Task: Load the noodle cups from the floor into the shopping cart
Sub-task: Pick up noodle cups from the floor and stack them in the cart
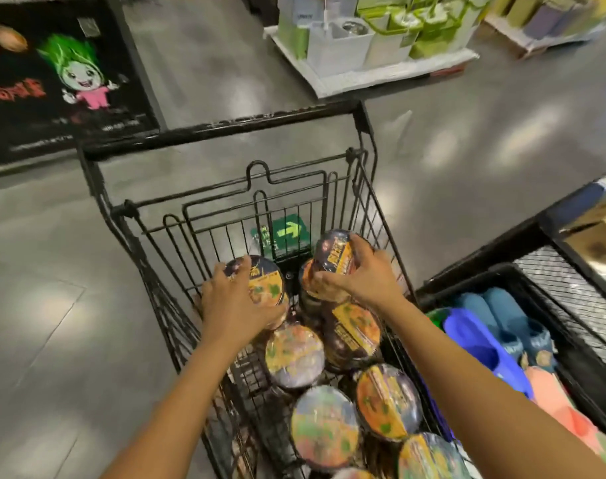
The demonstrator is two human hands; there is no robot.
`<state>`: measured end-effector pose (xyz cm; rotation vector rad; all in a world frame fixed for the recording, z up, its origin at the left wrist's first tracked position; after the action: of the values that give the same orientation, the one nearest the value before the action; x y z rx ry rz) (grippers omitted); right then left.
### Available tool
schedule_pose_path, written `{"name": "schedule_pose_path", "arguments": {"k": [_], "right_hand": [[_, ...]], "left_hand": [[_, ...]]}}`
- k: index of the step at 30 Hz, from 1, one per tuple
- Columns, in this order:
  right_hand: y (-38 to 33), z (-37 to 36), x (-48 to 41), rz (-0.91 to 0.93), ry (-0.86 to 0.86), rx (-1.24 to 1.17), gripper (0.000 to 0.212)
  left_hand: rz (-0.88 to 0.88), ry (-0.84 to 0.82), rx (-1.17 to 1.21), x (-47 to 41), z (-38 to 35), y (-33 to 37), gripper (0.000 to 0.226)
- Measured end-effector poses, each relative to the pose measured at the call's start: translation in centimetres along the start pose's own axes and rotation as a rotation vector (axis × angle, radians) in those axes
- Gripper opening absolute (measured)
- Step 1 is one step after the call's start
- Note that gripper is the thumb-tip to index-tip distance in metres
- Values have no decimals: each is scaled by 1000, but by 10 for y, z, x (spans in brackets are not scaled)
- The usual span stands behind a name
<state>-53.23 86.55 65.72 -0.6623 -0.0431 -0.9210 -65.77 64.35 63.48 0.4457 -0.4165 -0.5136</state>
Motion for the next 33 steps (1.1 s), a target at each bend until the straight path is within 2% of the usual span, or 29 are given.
{"name": "schedule_pose_path", "arguments": {"k": [6,10,18,21,27,29,33], "right_hand": [[-7,-34,-36,-15,-30,96,111],[2,-52,-35,-3,15,145,116],[0,-51,-36,-40,-44,253,128],[4,-47,-28,-93,-61,204,129],[37,-23,42,-194,8,90,126],[54,-16,79,-200,53,127,126],[106,-12,152,-138,95,258,113]], "left_hand": [[-32,-87,-37,-37,-23,-3,114],[-67,-105,-105,-40,-33,-6,115],[-124,-112,-184,-40,-35,-6,119],[-136,-105,-196,-34,-29,-3,118],[-166,-39,-174,14,-14,22,103],[-196,-37,-186,43,-21,35,98],[-255,-125,-251,110,-54,65,95]]}}
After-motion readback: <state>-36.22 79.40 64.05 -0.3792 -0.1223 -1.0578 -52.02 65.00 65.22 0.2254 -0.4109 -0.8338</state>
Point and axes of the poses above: each hand's wrist, its own x-axis away from the middle knuckle, its own z-axis out of the back of the hand, y = z × x, the point moved 7 cm from there along -x, towards the middle knuckle, and after that the axes turned 4 degrees about -z, right-handed, at the moved point
